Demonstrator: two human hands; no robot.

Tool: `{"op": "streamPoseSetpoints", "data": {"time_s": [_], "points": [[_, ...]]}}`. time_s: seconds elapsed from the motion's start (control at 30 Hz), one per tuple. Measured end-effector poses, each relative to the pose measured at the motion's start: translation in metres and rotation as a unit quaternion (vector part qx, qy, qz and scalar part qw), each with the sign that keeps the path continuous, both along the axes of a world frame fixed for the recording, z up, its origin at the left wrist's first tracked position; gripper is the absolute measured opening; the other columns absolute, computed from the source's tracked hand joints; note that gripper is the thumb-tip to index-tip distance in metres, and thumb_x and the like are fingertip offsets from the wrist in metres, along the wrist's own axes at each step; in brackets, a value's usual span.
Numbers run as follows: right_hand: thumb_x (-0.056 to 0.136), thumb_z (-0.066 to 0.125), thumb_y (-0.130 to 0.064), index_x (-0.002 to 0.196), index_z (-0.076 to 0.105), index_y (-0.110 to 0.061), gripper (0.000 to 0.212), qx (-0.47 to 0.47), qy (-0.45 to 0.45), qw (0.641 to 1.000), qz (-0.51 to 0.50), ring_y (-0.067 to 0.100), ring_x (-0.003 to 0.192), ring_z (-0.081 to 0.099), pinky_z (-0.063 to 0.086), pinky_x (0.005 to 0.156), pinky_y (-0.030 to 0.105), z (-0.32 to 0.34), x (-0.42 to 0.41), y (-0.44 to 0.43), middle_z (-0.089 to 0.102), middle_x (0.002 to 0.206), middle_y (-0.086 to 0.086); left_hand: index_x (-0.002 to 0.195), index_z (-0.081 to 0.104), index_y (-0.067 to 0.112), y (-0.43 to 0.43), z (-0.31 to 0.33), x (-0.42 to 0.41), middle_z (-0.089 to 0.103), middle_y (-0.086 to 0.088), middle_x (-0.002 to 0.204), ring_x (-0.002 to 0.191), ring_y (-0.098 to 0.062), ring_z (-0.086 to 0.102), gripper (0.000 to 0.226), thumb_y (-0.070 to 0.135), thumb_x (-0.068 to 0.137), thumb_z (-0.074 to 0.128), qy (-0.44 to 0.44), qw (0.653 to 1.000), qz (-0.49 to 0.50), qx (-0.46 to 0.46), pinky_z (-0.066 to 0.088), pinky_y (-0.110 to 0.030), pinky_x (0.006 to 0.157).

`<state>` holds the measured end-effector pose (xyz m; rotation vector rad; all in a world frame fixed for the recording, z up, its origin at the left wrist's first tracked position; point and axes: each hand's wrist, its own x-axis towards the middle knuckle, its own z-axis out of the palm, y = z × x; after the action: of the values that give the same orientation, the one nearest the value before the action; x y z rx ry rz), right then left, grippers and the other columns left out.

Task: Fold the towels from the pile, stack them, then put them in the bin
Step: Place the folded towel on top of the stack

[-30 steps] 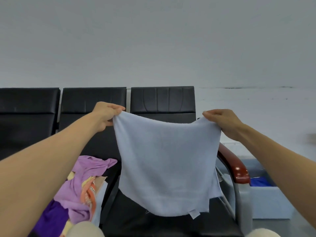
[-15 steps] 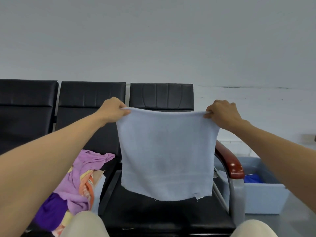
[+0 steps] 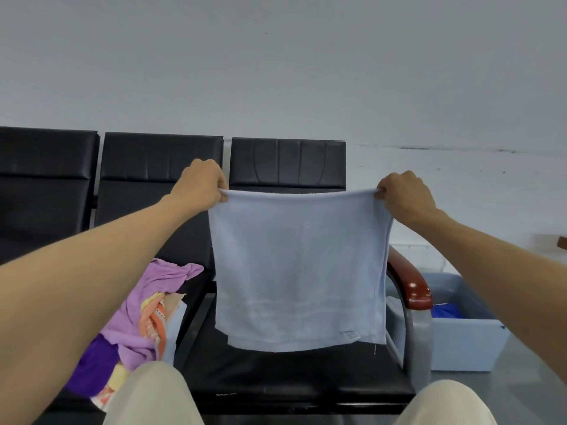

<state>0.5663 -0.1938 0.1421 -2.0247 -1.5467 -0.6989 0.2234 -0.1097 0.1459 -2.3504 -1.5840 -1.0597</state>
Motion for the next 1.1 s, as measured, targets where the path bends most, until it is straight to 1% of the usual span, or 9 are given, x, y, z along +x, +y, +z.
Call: {"op": "streamPoseSetpoints", "data": {"time_s": [0.23, 0.37, 0.43, 0.57, 0.7, 0.8, 0.9, 1.03, 1.1], "points": [[0.077, 0.048, 0.008, 0.092, 0.068, -0.004, 0.027, -0.012, 0.036, 0.999, 0.025, 0.036, 0.079, 0.056, 0.042, 0.065, 0.032, -0.007, -0.010, 0.004, 0.060, 0.093, 0.018, 0.088, 0.072, 0.002, 0.003, -0.008, -0.002, 0.068, -0.012, 0.090, 0.084, -0.028, 0.064, 0.013, -0.005, 0.078, 0.072, 0.025, 0.999, 0.030, -0.026, 0.051, -0.033, 0.072], [0.071, 0.045, 0.011, 0.083, 0.064, -0.006, 0.029, -0.021, 0.057, 0.997, 0.041, 0.034, 0.081, 0.057, 0.040, 0.063, 0.029, -0.008, -0.010, 0.006, 0.060, 0.091, 0.014, 0.073, 0.064, 0.007, 0.004, -0.012, -0.006, 0.061, -0.011, 0.076, 0.065, -0.024, 0.055, 0.012, 0.000, 0.083, 0.067, 0.062, 0.997, 0.049, -0.024, 0.049, -0.033, 0.063], [0.072, 0.046, 0.011, 0.082, 0.066, -0.006, 0.028, -0.047, 0.071, 0.995, 0.047, 0.032, 0.079, 0.058, 0.043, 0.062, 0.029, -0.007, -0.009, 0.006, 0.062, 0.091, 0.015, 0.079, 0.068, 0.006, 0.001, -0.011, -0.008, 0.064, -0.010, 0.079, 0.067, -0.023, 0.056, 0.005, 0.005, 0.082, 0.071, 0.074, 0.996, 0.045, -0.034, 0.046, -0.032, 0.062], [0.078, 0.061, -0.005, 0.082, 0.069, 0.001, 0.011, -0.120, 0.059, 0.990, 0.050, 0.035, 0.077, 0.060, 0.047, 0.061, 0.036, 0.005, -0.008, -0.006, 0.066, 0.086, 0.020, 0.087, 0.074, 0.004, -0.007, -0.001, -0.018, 0.069, -0.008, 0.085, 0.077, -0.024, 0.063, 0.016, 0.011, 0.074, 0.081, 0.087, 0.993, 0.042, -0.064, 0.052, -0.035, 0.072], [0.088, 0.063, -0.030, 0.082, 0.067, -0.009, 0.022, -0.114, 0.052, 0.992, 0.034, 0.027, 0.076, 0.062, 0.044, 0.062, 0.029, 0.021, -0.004, -0.019, 0.065, 0.079, 0.009, 0.078, 0.071, 0.010, -0.015, 0.013, -0.030, 0.064, 0.000, 0.074, 0.071, -0.017, 0.059, 0.023, 0.017, 0.064, 0.088, 0.085, 0.991, 0.043, -0.097, 0.044, -0.028, 0.065], [0.089, 0.061, -0.026, 0.084, 0.070, -0.011, 0.017, -0.099, 0.072, 0.992, 0.041, 0.023, 0.065, 0.063, 0.051, 0.068, 0.033, 0.022, 0.002, -0.015, 0.068, 0.076, 0.008, 0.079, 0.070, 0.012, -0.014, 0.014, -0.032, 0.062, 0.003, 0.074, 0.071, -0.015, 0.056, 0.026, 0.020, 0.063, 0.090, 0.045, 0.992, 0.029, -0.118, 0.043, -0.030, 0.067], [0.087, 0.061, -0.016, 0.087, 0.073, -0.015, 0.012, -0.087, 0.112, 0.988, 0.060, 0.020, 0.059, 0.058, 0.055, 0.072, 0.035, 0.012, 0.008, -0.002, 0.065, 0.072, 0.003, 0.087, 0.074, 0.009, -0.002, 0.001, -0.028, 0.067, -0.004, 0.085, 0.078, -0.019, 0.058, 0.025, 0.020, 0.069, 0.087, -0.025, 0.991, 0.016, -0.128, 0.045, -0.032, 0.072], [0.087, 0.065, -0.012, 0.084, 0.073, -0.010, 0.009, -0.077, 0.162, 0.981, 0.076, 0.016, 0.042, 0.054, 0.046, 0.055, 0.022, -0.015, 0.020, 0.020, 0.070, 0.070, 0.015, 0.089, 0.071, 0.009, 0.026, -0.027, -0.022, 0.068, -0.012, 0.075, 0.054, -0.019, 0.061, 0.011, 0.014, 0.082, 0.076, -0.127, 0.976, -0.004, -0.179, 0.048, -0.023, 0.050], [0.087, 0.068, -0.012, 0.083, 0.073, -0.008, 0.007, -0.062, 0.198, 0.975, 0.081, 0.020, 0.041, 0.056, 0.040, 0.040, 0.015, -0.029, 0.026, 0.034, 0.069, 0.066, 0.016, 0.092, 0.069, 0.006, 0.045, -0.043, -0.017, 0.068, -0.012, 0.085, 0.056, -0.021, 0.070, 0.009, 0.007, 0.084, 0.072, -0.221, 0.950, -0.021, -0.221, 0.054, -0.020, 0.047]]}}
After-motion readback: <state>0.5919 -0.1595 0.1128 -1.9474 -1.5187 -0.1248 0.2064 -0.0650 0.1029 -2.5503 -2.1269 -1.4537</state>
